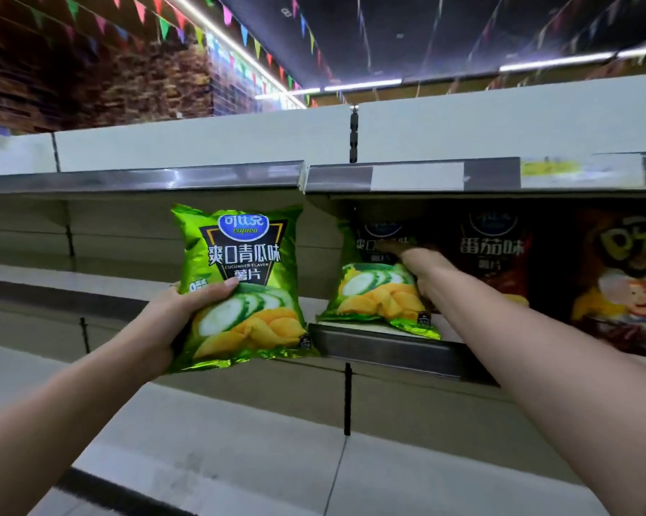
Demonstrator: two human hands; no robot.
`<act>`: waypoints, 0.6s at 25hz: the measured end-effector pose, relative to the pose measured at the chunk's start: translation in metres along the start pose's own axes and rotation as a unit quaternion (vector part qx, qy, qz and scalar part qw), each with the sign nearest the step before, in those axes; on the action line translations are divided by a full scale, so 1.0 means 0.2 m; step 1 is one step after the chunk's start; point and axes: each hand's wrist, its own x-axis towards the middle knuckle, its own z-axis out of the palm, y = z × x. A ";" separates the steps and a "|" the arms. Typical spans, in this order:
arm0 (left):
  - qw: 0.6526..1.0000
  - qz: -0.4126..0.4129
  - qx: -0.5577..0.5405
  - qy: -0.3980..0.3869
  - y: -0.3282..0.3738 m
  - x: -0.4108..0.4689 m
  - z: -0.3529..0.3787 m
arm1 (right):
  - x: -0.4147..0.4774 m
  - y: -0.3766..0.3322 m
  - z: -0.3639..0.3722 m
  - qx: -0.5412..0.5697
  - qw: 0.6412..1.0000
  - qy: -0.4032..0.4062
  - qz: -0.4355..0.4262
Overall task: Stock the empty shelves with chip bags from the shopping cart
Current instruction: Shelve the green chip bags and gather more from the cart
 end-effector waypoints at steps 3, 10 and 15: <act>0.998 -0.043 0.004 -0.047 0.01 0.11 0.01 | 0.14 0.02 0.05 -0.038 0.997 0.044 -0.045; 0.991 -0.085 0.001 -0.108 -0.02 0.31 0.04 | 0.30 0.03 0.08 0.049 0.993 0.099 -0.048; 0.986 -0.076 0.017 -0.145 -0.02 0.39 0.07 | 0.42 0.02 0.12 0.036 0.996 0.064 -0.053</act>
